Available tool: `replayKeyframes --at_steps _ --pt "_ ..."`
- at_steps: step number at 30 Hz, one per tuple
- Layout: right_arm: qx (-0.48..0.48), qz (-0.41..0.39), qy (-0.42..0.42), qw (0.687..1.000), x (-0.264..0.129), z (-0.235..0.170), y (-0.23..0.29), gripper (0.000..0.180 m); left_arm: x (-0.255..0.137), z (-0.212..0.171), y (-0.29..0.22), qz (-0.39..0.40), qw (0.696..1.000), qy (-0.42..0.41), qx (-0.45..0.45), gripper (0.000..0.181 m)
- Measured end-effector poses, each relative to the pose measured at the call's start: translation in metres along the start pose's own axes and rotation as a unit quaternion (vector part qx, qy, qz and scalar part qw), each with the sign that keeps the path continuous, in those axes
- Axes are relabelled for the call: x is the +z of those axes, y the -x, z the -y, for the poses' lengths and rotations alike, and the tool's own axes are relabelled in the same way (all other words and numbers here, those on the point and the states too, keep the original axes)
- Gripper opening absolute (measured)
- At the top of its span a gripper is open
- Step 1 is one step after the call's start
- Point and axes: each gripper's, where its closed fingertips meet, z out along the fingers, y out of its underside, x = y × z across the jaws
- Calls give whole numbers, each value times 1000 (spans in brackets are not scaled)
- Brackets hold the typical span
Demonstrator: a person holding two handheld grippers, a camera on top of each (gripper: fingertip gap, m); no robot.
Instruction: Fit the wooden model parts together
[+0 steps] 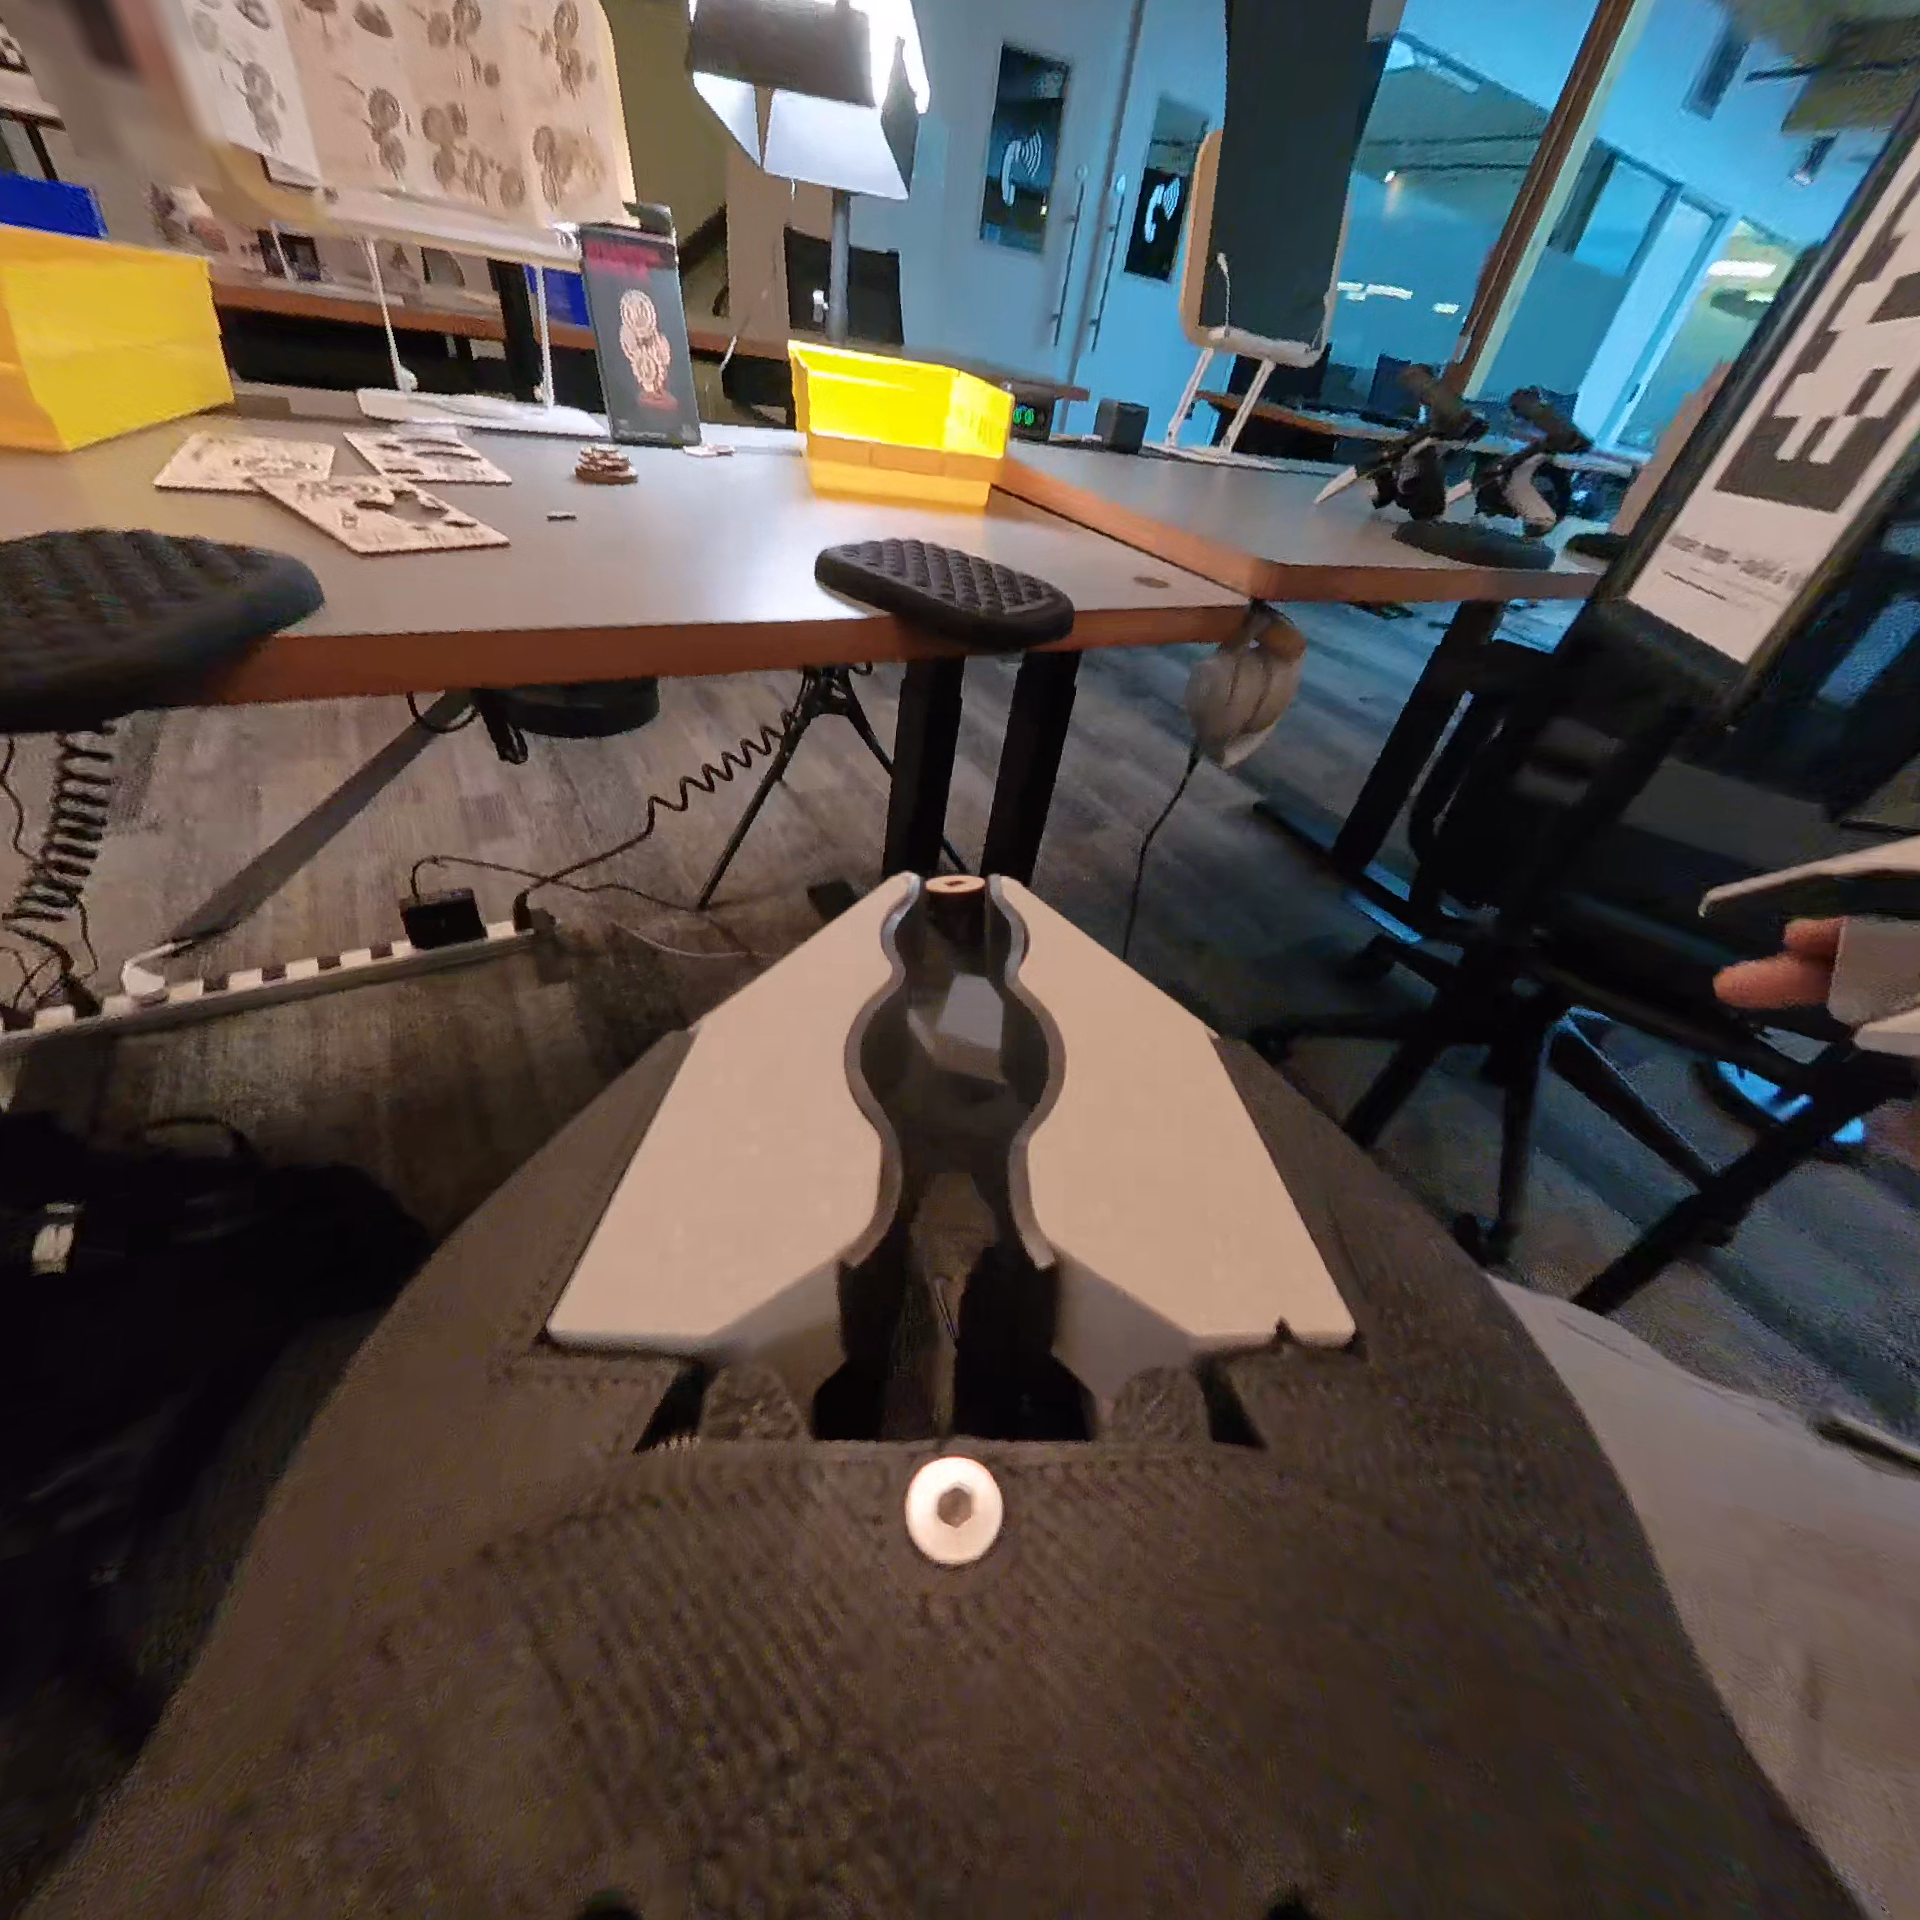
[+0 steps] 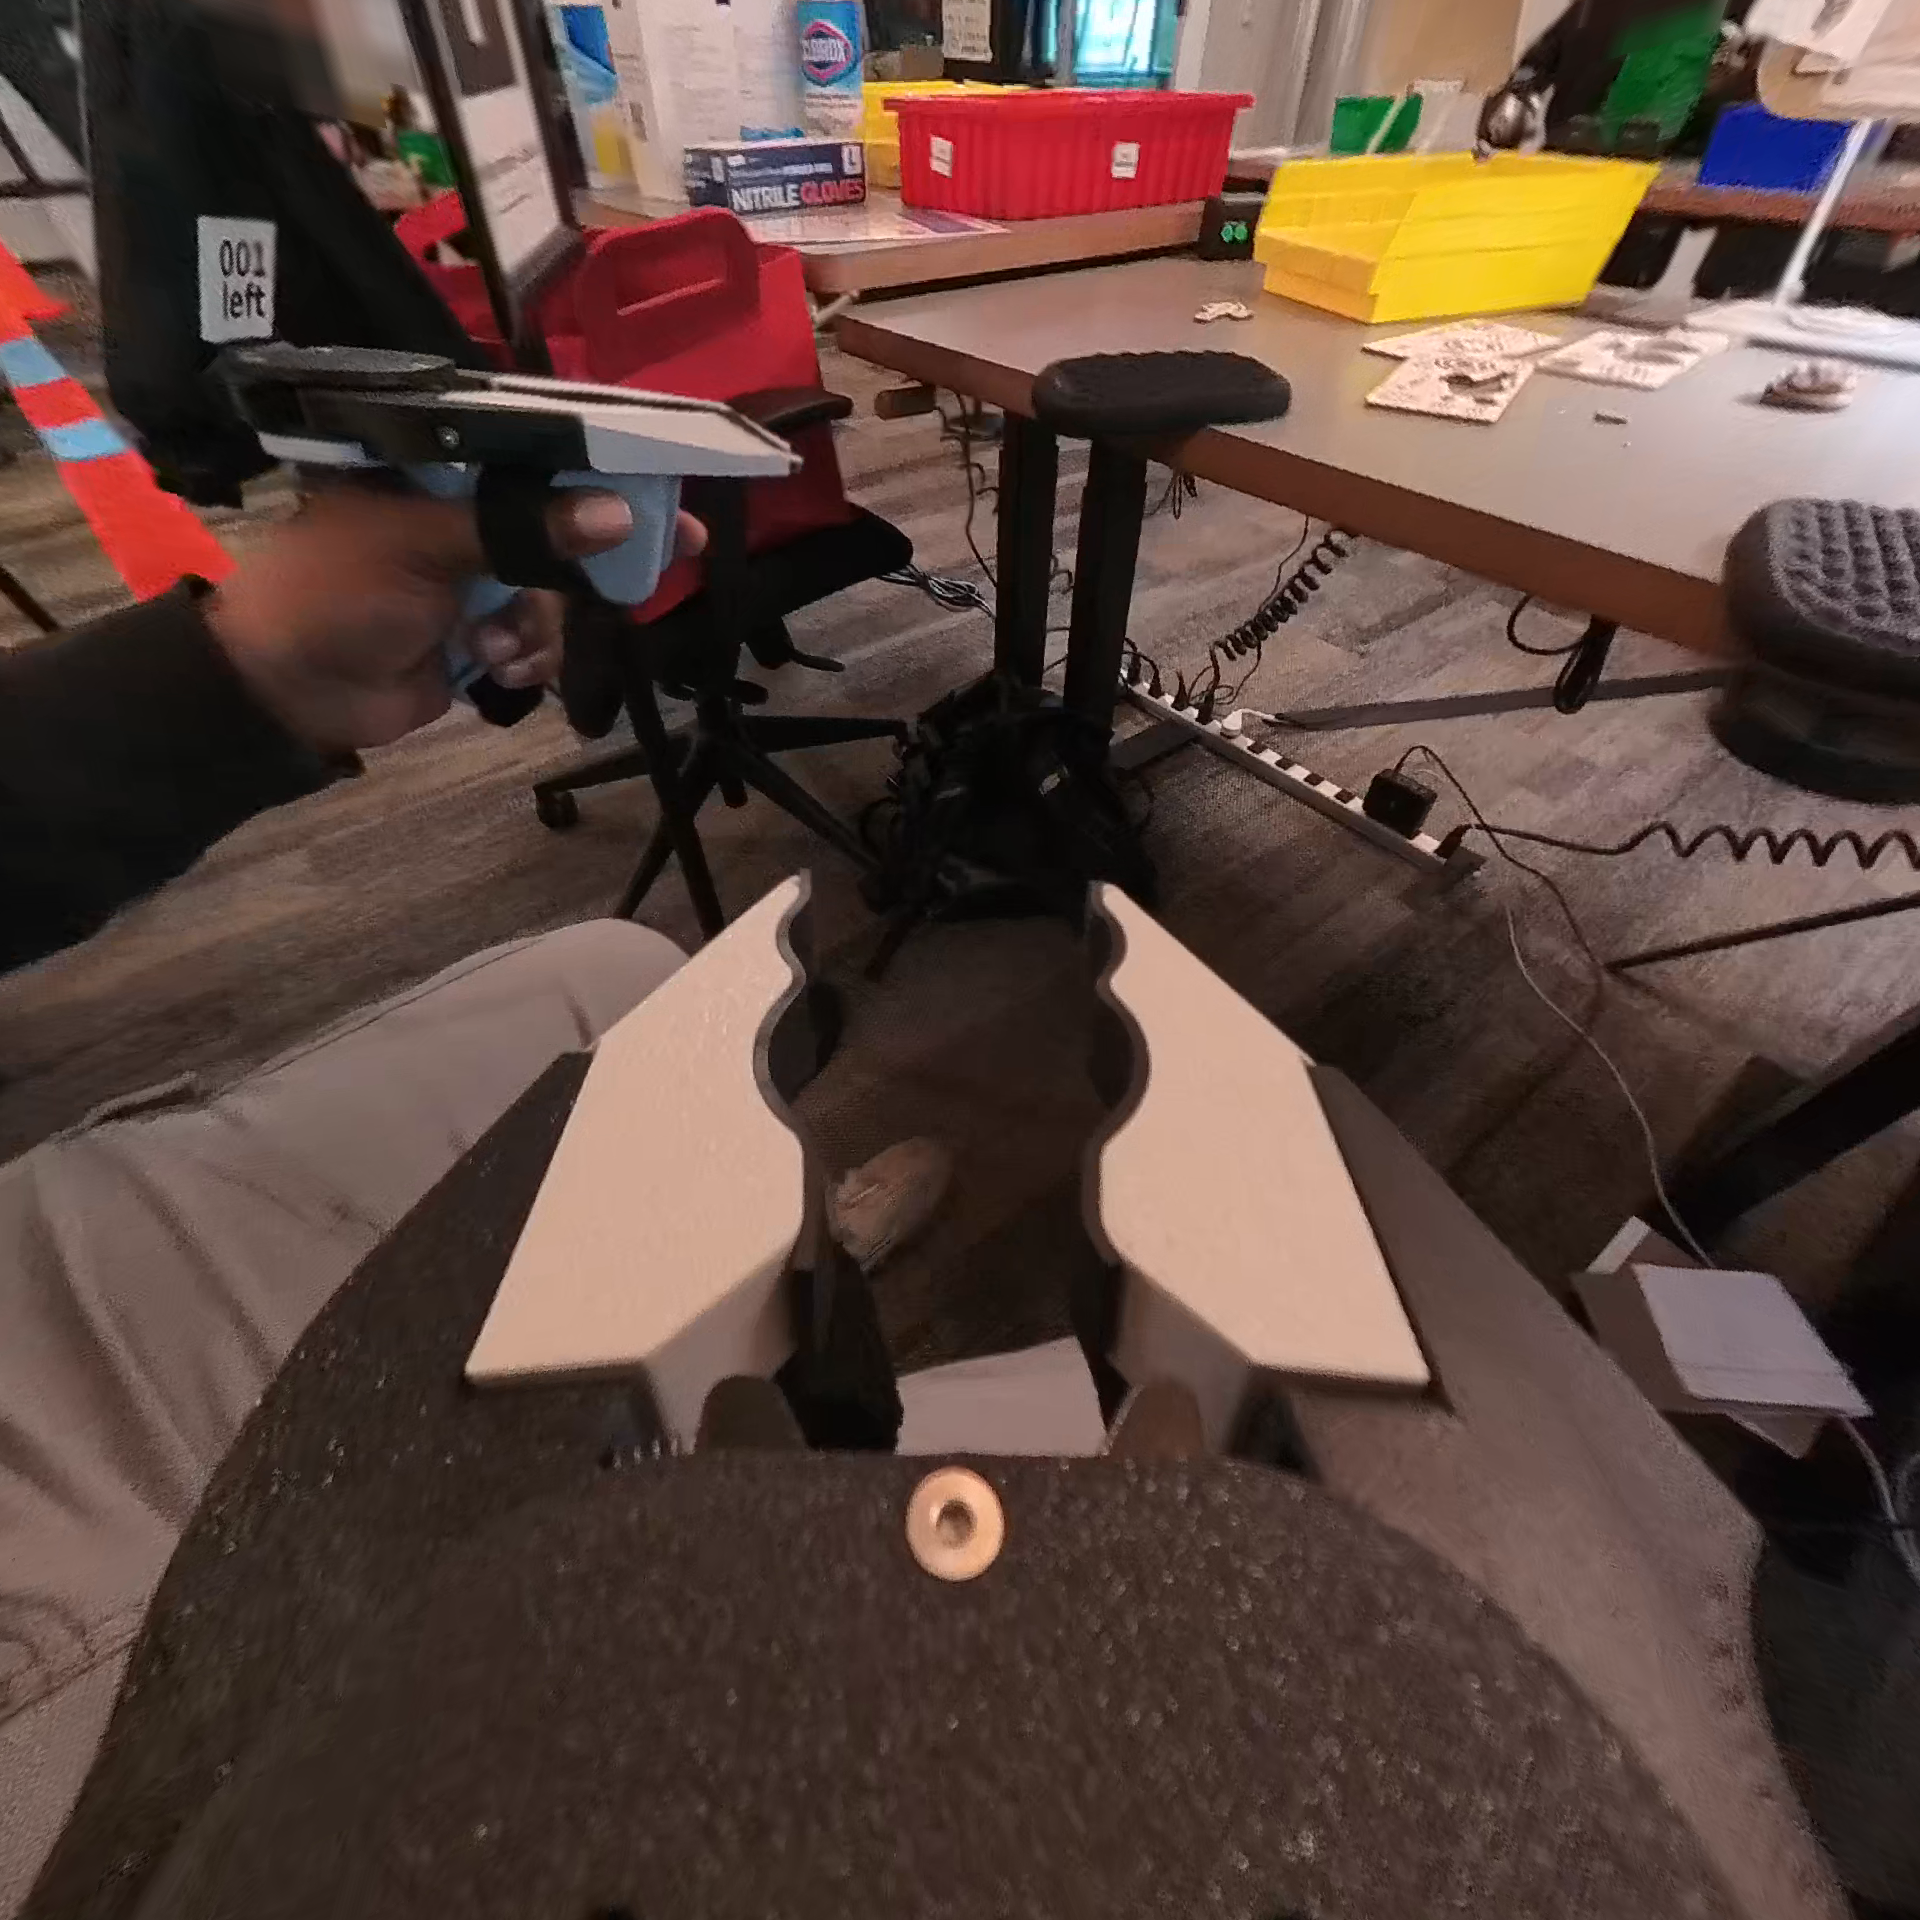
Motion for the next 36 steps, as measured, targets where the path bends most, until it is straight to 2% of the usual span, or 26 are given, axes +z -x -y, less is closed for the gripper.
replayKeyframes --at_steps 6,10,13,17,24,27,29,32,36 --pt "25 -48 5 999 34 -34 -68 49 93 -5 36 -15 998 -26 57 9" --pt "34 -69 2 997 60 -41 -109 49 135 20 56 -37 994 -48 95 9" --pt "41 -76 7 996 67 -34 -120 50 142 52 58 -52 990 -53 118 10" --pt "22 -76 -7 997 69 -10 -121 50 130 77 40 -83 989 -48 115 10" --pt "5 -99 -51 994 79 18 -127 52 123 48 37 -118 988 -6 96 10" --pt "35 -124 -47 990 80 2 -139 50 138 30 54 -127 989 0 81 10" --pt "52 -141 -31 988 83 -18 -152 50 153 24 68 -129 988 -30 78 10" --pt "50 -161 -3 986 93 -41 -178 49 187 14 88 -136 986 -41 85 9" --pt "43 -169 -18 984 116 -20 -211 47 223 31 99 -143 982 -50 112 9"
